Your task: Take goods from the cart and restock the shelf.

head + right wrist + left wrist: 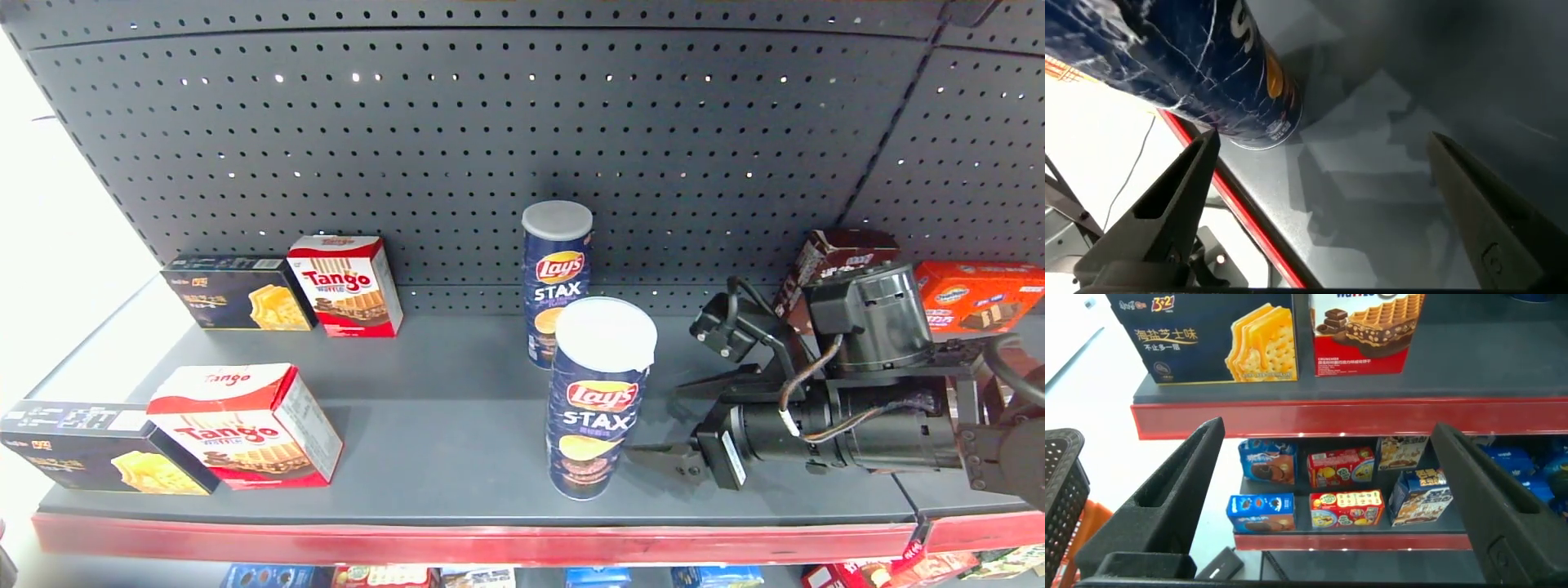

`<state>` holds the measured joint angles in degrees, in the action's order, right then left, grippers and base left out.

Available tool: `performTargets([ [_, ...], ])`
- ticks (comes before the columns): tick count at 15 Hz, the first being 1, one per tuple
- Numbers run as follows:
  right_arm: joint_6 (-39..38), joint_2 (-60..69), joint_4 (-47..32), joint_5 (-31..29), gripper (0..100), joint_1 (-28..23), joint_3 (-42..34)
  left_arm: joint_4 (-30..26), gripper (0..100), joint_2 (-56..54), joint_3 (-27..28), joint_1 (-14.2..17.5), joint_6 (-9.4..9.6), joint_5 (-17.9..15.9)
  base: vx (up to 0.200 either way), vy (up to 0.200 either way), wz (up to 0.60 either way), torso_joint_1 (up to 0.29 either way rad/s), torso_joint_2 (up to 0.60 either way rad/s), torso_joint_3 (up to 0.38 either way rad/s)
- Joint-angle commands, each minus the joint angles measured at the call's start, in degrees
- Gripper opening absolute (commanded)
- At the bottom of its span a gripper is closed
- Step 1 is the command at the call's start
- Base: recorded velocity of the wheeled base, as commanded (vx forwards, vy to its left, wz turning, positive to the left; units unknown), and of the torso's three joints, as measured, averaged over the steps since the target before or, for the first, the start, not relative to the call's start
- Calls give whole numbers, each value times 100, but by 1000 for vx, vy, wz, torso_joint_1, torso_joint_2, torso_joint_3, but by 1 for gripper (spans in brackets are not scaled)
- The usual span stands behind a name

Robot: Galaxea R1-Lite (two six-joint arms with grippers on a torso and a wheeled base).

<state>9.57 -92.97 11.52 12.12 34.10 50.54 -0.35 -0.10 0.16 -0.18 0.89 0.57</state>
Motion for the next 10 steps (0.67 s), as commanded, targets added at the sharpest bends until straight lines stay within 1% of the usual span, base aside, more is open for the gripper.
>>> performTargets([
  [1,10,7,-1,1,100,-17,-18,0,100,10,2,1,-1,4,0,0,0,0,0,0],
  [5,45,86,-1,1,100,-175,-27,0,100,10,2,1,-1,4,0,0,0,0,0,0],
  [10,54,-134,8,1,100,-123,87,0,100,10,2,1,-1,4,0,0,0,0,0,0],
])
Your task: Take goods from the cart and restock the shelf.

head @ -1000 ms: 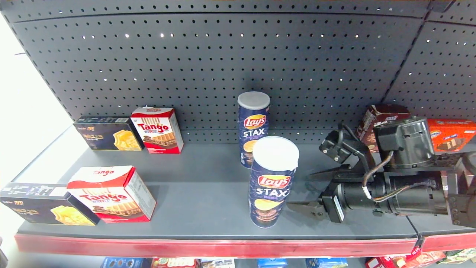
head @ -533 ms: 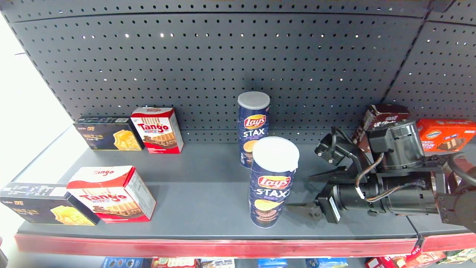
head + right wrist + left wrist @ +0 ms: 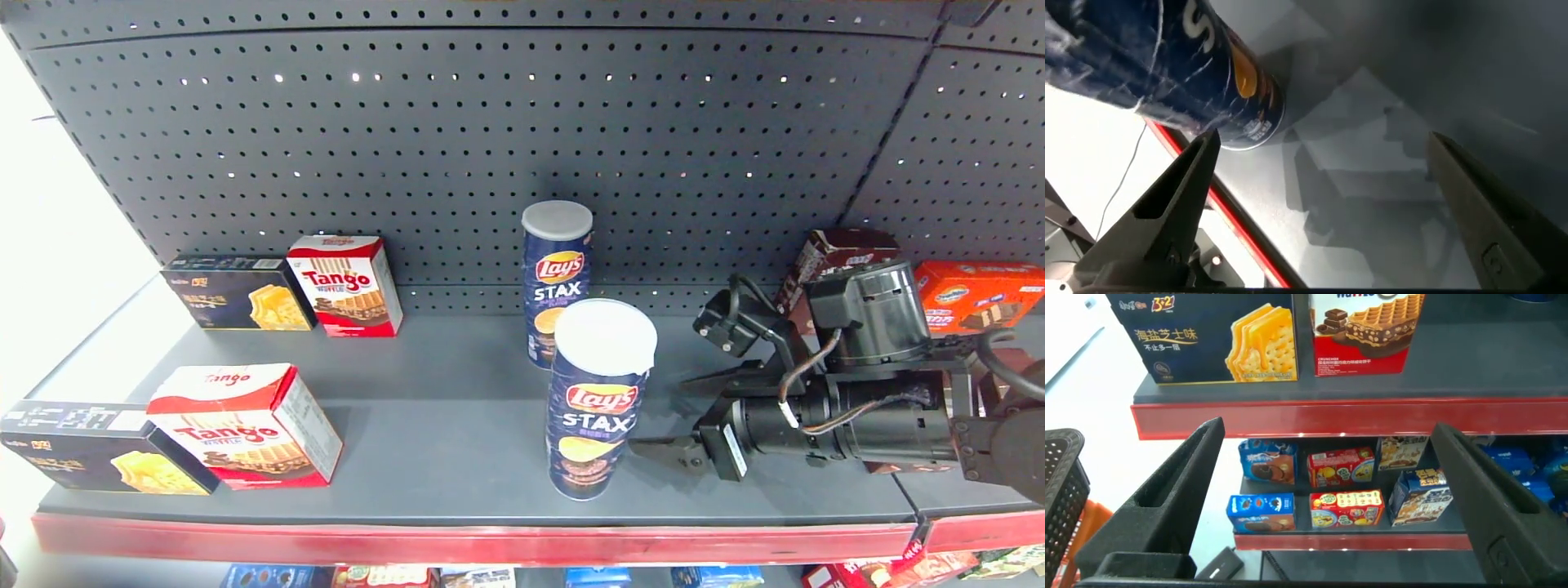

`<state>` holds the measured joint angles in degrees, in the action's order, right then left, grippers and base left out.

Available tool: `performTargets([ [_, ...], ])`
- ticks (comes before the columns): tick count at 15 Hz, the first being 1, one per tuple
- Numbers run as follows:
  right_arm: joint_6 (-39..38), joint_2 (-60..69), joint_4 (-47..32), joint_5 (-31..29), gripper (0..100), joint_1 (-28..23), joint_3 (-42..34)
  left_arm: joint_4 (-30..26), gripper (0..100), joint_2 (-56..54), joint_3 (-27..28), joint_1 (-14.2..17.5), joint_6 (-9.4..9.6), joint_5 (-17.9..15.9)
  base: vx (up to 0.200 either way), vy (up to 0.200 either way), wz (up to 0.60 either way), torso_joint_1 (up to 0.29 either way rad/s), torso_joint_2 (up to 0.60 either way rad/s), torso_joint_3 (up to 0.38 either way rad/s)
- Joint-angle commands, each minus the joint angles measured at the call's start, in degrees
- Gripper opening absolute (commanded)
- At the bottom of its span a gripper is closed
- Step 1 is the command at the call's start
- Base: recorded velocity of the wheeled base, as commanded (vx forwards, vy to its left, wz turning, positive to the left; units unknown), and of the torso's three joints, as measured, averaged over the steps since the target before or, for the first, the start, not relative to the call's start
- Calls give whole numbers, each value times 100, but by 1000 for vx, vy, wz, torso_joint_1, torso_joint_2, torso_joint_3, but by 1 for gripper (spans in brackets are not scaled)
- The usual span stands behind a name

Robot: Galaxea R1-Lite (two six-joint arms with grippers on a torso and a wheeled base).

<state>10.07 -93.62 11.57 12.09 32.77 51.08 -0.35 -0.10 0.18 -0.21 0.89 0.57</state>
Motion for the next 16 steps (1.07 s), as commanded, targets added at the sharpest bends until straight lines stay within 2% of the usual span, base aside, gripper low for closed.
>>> performTargets([
  [1,4,-95,3,4,100,19,69,0,100,10,-1,3,-1,4,0,0,0,0,0,0],
  [16,4,-288,3,4,100,54,306,0,100,10,-1,3,-19,13,0,0,0,0,0,0],
])
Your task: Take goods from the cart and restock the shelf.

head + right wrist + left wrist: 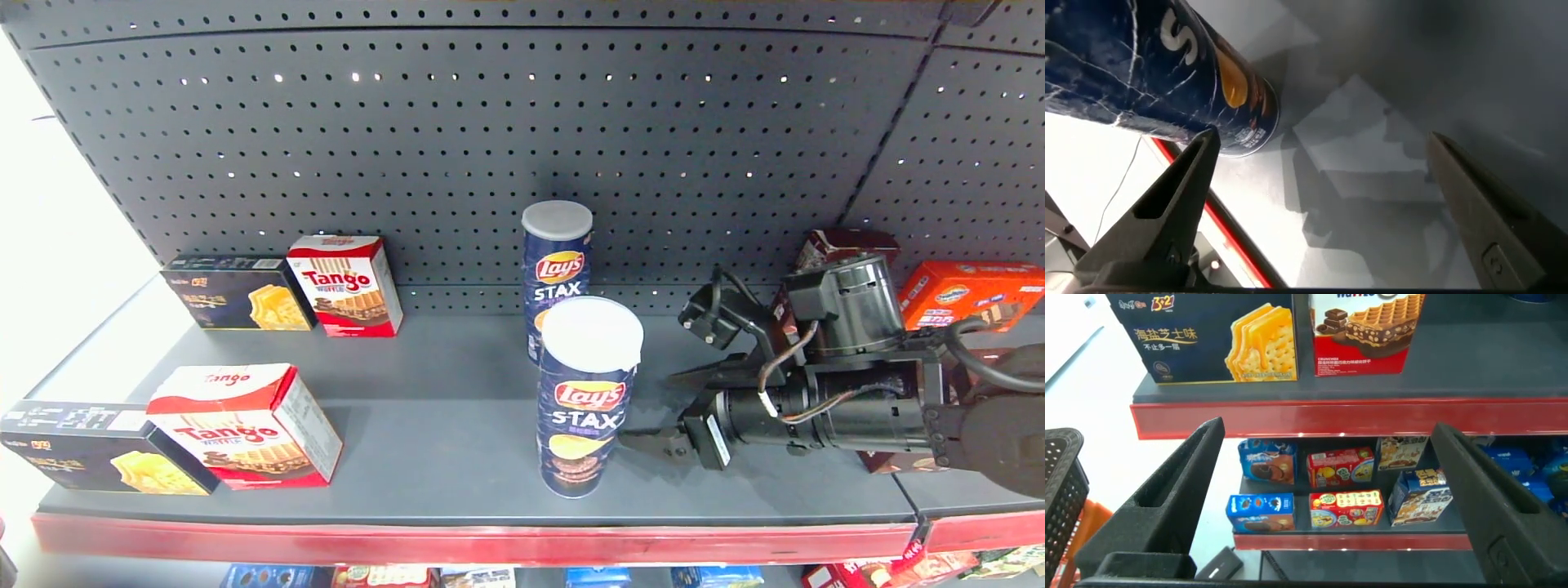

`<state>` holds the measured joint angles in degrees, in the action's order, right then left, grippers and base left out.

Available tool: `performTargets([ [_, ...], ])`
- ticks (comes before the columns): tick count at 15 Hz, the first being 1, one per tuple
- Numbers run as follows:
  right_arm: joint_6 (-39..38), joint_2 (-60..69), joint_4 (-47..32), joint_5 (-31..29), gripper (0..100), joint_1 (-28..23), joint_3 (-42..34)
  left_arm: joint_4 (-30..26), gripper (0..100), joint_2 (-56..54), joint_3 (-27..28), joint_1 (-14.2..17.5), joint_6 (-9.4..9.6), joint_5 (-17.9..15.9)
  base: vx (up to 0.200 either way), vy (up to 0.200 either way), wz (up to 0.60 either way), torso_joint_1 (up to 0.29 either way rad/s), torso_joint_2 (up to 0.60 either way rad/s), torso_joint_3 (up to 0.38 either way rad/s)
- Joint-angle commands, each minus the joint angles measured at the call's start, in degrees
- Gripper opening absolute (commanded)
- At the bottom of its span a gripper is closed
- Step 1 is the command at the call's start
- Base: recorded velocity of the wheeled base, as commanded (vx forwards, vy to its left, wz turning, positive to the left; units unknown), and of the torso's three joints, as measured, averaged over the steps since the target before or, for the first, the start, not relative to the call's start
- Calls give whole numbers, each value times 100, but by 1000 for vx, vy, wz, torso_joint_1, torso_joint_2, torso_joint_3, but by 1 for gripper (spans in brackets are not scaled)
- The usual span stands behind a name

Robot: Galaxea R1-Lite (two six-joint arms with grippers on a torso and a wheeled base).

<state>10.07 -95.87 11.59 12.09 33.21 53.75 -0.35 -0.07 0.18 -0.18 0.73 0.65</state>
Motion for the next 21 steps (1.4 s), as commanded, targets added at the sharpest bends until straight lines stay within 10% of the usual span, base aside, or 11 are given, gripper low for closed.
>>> performTargets([
  [1,4,-99,1,4,100,19,66,0,100,7,-1,-8,-3,6,0,0,0,0,0,0],
  [21,-5,-169,71,-5,100,133,110,0,100,7,-1,1,6,-3,0,0,0,0,0,0],
])
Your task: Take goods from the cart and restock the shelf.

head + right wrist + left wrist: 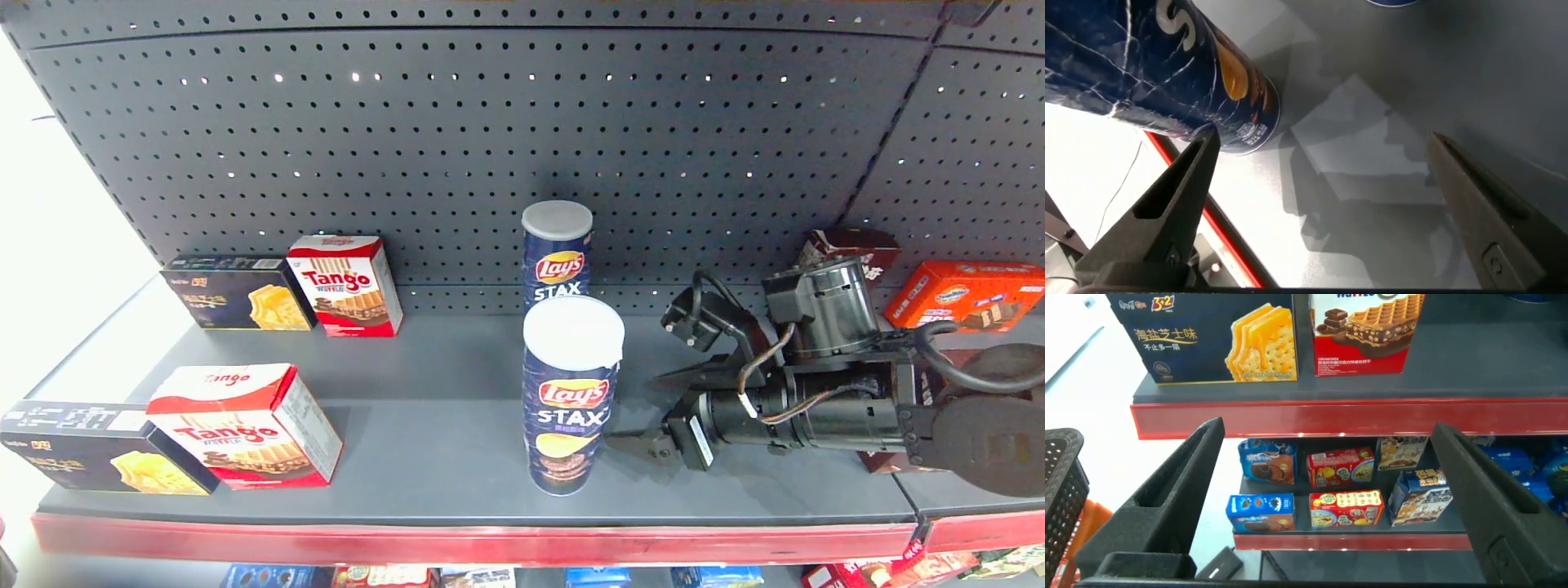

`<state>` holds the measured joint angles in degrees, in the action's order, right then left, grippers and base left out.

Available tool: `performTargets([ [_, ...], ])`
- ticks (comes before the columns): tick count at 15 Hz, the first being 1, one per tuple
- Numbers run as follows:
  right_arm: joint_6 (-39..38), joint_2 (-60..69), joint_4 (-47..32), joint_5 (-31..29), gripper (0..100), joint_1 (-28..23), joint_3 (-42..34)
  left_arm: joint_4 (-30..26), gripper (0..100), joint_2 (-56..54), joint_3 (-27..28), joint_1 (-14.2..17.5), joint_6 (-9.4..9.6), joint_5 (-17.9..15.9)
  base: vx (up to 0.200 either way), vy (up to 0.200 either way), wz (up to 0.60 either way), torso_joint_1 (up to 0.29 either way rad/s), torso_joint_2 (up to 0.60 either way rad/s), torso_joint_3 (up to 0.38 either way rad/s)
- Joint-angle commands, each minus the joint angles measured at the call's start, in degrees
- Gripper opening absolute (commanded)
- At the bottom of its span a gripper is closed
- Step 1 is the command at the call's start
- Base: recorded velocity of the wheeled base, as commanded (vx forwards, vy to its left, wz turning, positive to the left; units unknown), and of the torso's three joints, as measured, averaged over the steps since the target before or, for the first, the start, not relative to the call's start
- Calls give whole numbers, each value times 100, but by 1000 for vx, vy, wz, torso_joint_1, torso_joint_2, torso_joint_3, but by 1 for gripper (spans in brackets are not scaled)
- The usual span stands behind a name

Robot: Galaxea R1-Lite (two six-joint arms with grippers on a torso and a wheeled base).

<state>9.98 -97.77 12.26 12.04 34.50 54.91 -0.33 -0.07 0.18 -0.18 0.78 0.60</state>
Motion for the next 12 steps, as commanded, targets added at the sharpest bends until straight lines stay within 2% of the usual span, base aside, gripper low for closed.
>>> performTargets([
  [1,4,39,4,0,100,-5,-6,-2,100,7,-1,1,1,2,0,0,0,0,0,0],
  [5,-49,434,4,-9,100,-172,-94,-2,100,7,-1,1,1,2,0,0,0,0,0,0],
  [8,-234,1603,4,-79,100,-743,-560,-2,100,7,-1,1,10,-7,0,0,0,0,0,0],
  [10,-436,2359,13,-79,100,-1209,-885,-2,100,7,-1,1,10,-7,0,0,0,0,0,0],
  [12,-506,3739,-31,-79,100,-2167,-1448,-11,100,7,-1,1,19,-7,0,0,0,0,0,0],
])
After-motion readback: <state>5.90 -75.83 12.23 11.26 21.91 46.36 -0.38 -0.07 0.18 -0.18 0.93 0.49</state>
